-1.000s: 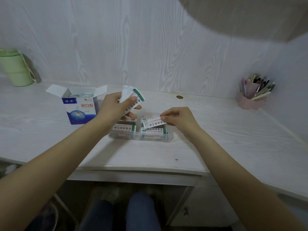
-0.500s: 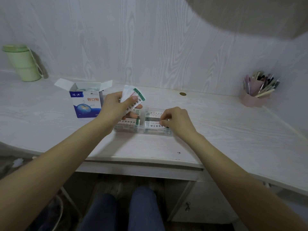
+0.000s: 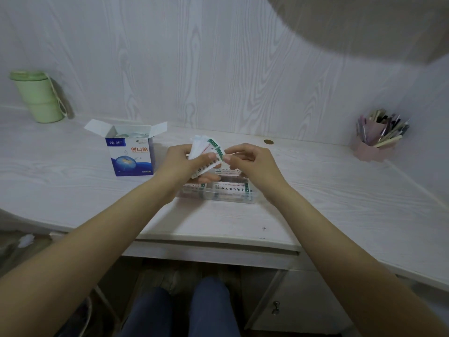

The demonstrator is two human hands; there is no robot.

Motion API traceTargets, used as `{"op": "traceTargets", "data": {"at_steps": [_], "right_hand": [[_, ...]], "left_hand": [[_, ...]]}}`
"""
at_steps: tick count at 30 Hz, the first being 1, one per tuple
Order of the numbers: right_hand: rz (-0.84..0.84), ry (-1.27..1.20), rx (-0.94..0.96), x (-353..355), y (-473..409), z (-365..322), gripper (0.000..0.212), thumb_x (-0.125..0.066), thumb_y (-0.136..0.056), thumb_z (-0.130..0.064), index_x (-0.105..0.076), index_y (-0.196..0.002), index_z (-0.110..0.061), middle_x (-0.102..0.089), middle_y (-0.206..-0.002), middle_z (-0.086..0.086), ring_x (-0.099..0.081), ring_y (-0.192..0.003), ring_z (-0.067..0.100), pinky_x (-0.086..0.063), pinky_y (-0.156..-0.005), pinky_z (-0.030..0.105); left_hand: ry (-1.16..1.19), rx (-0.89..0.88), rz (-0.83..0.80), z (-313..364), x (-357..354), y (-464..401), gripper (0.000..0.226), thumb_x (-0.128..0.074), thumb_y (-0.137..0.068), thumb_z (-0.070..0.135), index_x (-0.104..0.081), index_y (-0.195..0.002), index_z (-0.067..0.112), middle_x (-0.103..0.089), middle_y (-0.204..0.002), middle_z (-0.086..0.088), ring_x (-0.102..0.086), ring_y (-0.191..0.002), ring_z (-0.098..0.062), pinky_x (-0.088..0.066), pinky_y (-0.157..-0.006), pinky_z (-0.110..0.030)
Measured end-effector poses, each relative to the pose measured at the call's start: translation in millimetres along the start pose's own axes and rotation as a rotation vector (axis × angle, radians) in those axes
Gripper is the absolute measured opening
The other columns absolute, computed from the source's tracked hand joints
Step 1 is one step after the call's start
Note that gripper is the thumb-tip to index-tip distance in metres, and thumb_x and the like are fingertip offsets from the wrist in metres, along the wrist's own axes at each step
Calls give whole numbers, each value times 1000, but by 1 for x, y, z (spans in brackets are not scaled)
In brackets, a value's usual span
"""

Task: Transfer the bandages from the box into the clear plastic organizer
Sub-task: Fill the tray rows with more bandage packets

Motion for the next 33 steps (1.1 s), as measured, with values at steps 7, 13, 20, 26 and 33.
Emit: {"op": "traceTargets", "data": {"at_steps": [7, 13, 20, 26, 33], "right_hand": [[-33, -156, -67, -2, -1, -3, 22, -74, -78, -3, -69, -99, -5, -72, -85, 13, -69, -73, 17, -56, -71, 25], [-31, -157, -37, -6, 0, -5, 25, -74, -76, 2, -67, -99, -5, -70, -86, 13, -70, -76, 15, -54, -69, 19], [-59, -143, -77, -12, -1, -8, 19, -72, -79, 0, -67, -96, -6, -73, -76, 5, -69, -65, 8, -52, -61, 17], [-72, -134, -109, -12, -4, -10, 12, -69, -83, -1, -66, -91, -10, -72, -78, 7, -59, -54, 4, -46, -55, 14], [-104, -134, -131, -26, -10, -13, 11, -72, -82, -6, -68, -91, -9, -69, -81, 6, -60, -63, 11, -49, -57, 15]], "left_hand": [[105, 99, -182, -2, -3, 3, 19, -50, -96, 25, -63, -102, 12, -74, -89, -13, -72, -78, -25, -58, -59, -22], [-143, 25, -34, -4, 7, -5, 22, -63, -89, 17, -64, -109, 11, -72, -83, -4, -70, -64, -9, -53, -51, -18], [-198, -38, 20, -5, 19, -9, 29, -75, -77, 19, -67, -105, 19, -72, -91, -1, -70, -79, -14, -54, -59, -21], [-116, 11, -73, -1, 29, -9, 25, -65, -85, 20, -65, -110, 16, -73, -93, -5, -71, -81, -17, -60, -70, -30], [-178, 8, -71, 4, 38, -16, 21, -75, -76, 12, -67, -92, 22, -73, -83, -3, -71, -68, -12, -59, -60, -26]]}}
Point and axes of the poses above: each hand's wrist, its own y-axis away from the middle knuckle, its own x-axis out of the back of the hand, z = x × y, the point moved 1 cm from there along -y, towards the middle knuckle
